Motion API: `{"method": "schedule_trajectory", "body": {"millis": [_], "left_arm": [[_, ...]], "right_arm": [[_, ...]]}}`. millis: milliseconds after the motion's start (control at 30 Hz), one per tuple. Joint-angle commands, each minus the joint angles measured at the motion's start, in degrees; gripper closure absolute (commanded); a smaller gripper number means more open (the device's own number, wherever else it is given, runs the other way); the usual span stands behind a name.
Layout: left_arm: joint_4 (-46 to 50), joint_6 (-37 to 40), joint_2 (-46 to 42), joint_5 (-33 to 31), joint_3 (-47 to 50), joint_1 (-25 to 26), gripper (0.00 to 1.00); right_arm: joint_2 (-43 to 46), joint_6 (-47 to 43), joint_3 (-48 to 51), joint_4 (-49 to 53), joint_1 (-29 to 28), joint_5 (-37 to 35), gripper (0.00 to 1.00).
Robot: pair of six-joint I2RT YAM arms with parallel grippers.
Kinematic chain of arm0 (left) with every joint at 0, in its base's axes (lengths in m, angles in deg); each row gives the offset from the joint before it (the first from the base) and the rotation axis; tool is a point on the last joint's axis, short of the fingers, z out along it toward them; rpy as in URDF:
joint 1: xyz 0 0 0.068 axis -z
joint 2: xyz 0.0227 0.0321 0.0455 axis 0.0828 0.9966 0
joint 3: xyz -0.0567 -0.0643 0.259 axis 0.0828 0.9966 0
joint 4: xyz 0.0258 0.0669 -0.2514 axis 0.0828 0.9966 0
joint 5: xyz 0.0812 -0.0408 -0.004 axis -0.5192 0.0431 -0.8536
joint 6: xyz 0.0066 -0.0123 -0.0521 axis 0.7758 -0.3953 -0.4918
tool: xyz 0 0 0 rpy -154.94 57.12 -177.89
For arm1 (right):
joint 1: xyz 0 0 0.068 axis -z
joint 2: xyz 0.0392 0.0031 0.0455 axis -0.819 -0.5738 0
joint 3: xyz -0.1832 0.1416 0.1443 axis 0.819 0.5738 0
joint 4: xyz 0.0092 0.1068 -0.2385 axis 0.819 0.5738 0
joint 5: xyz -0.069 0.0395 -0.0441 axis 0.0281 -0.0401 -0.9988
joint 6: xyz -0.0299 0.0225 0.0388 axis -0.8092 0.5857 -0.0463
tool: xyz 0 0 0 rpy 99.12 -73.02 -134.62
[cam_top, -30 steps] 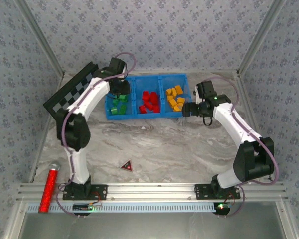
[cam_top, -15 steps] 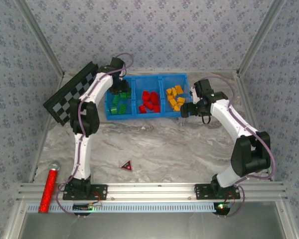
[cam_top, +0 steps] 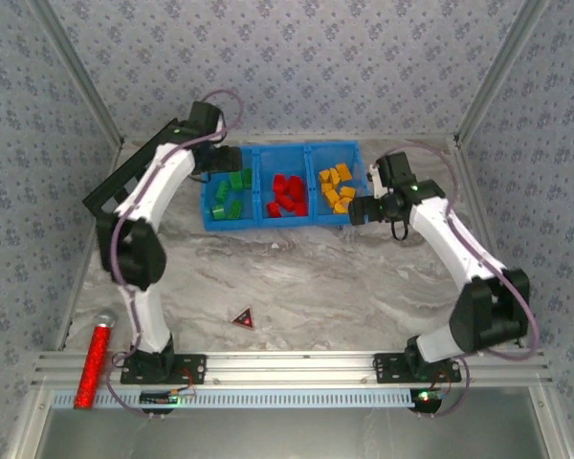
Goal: Sort the legos into containers by color
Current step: Place the lego in the container, then reset both arms
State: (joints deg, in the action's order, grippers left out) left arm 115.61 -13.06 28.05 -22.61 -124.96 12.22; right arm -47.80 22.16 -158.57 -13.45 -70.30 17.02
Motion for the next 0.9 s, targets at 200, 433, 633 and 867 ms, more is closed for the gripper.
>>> {"method": "schedule_trajectory", "body": {"millis": [200, 433, 633, 867], "left_arm": [[-34.7, 5.4, -34.0, -15.4, 49.2, -9.2, 0.01], [-60.8, 9.5, -36.2, -22.6, 72.9, -11.9, 0.01], [-87.5, 13.6, -25.3, -17.3, 79.9, -13.7, 0.01], [-98.1, 12.7, -18.9, -5.9, 82.8, -17.8, 0.01]], "right_arm": [[21.8, -0.2, 29.2, -30.0, 2.4, -7.8, 0.0], [28.0, 0.3, 43.7, -48.1, 4.5, -13.2, 0.0], [24.9, -0.6, 48.5, -59.1, 8.2, -11.3, 0.0], [18.4, -5.3, 51.9, -71.5, 11.2, -7.9, 0.0]]}}
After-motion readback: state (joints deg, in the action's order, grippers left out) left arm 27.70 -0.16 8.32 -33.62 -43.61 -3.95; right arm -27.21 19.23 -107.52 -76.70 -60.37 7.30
